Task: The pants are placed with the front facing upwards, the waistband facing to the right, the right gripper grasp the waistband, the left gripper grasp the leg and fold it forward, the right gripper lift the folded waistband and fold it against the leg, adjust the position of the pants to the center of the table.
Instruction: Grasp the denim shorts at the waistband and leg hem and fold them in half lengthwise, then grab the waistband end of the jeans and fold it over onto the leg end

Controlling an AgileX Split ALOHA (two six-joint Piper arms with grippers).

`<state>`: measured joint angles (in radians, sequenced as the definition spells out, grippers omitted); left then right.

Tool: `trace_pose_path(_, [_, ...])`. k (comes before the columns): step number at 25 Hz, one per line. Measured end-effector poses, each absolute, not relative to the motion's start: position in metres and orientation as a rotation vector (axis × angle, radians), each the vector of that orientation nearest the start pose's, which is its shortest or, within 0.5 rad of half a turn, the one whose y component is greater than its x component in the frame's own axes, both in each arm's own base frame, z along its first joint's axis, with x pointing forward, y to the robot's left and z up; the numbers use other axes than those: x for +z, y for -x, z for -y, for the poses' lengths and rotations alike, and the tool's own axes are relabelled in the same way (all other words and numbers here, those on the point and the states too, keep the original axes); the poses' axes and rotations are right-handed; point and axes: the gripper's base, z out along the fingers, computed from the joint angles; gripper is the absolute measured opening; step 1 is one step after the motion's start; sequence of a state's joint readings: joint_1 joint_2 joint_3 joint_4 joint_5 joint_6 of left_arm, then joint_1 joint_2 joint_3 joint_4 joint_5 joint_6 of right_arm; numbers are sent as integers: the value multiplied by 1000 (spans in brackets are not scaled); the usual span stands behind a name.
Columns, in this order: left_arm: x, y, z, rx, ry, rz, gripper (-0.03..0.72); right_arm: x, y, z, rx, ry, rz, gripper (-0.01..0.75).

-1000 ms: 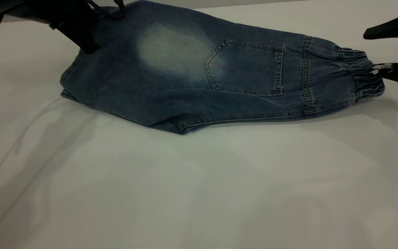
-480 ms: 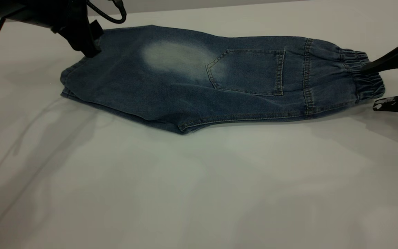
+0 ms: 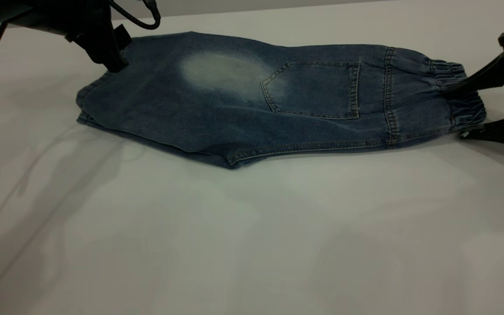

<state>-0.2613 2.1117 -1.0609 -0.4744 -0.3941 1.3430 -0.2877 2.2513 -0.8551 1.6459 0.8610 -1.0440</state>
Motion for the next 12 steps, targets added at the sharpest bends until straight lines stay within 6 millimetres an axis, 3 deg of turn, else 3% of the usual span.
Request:
trace_pose_path(8, [99,-402,93,496,-1091,-1951,458,25,-327,28,1217,-973,-2428,419])
trace_pose_path(12, [92,-397,101,419,-1185,-1966,456,25,-327,27,1221,-973,-2429,328])
